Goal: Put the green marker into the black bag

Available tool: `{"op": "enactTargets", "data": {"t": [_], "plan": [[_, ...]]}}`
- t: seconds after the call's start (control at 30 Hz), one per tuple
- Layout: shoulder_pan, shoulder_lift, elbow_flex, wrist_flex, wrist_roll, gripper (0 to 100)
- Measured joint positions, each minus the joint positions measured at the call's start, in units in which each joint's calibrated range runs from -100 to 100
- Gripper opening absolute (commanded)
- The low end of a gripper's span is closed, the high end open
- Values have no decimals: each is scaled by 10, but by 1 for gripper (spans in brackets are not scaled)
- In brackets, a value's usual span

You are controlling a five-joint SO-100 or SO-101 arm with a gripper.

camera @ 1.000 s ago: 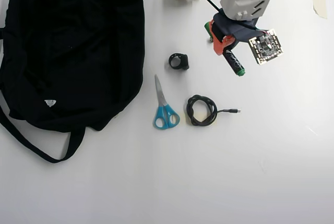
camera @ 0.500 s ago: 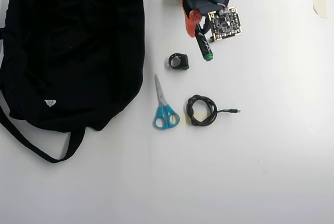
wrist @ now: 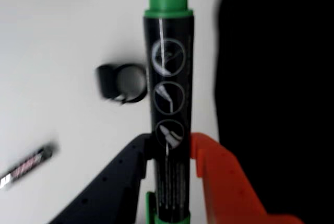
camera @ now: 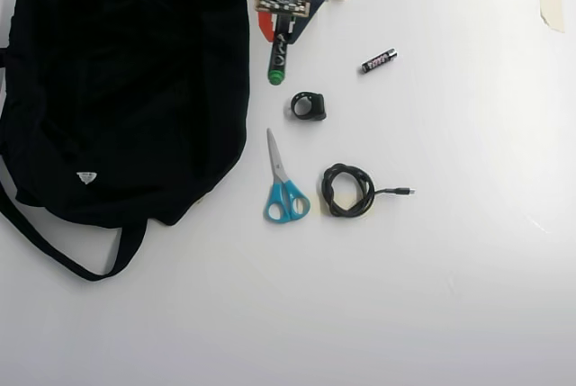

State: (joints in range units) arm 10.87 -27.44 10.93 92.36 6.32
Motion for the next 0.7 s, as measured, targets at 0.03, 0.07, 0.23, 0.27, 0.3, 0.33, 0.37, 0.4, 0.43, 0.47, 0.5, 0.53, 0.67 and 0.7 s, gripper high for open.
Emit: {"op": "enactTargets", "data": {"t": [0.03,0.07,0.23,0.27,0.3,0.33,0.37,0.4,0.43,0.47,0.5,0.53,0.67,0.7], "plan": [[9,0,0,-8,-7,2],[22,0,0,-18,-18,2],[84,0,9,-72,-59,2],[97,0,10,-75,-60,2],[117,0,14,-78,-62,2],[168,1,18,-80,-74,2],[182,1,18,-80,-75,2],[195,0,21,-82,-81,2],[227,2,27,-82,-85,2],[260,2,31,-82,-90,2],[275,2,33,-82,-91,2],[314,9,34,-91,-91,2],[395,164,24,-198,-123,2],[409,239,-2,-237,-128,2]]}}
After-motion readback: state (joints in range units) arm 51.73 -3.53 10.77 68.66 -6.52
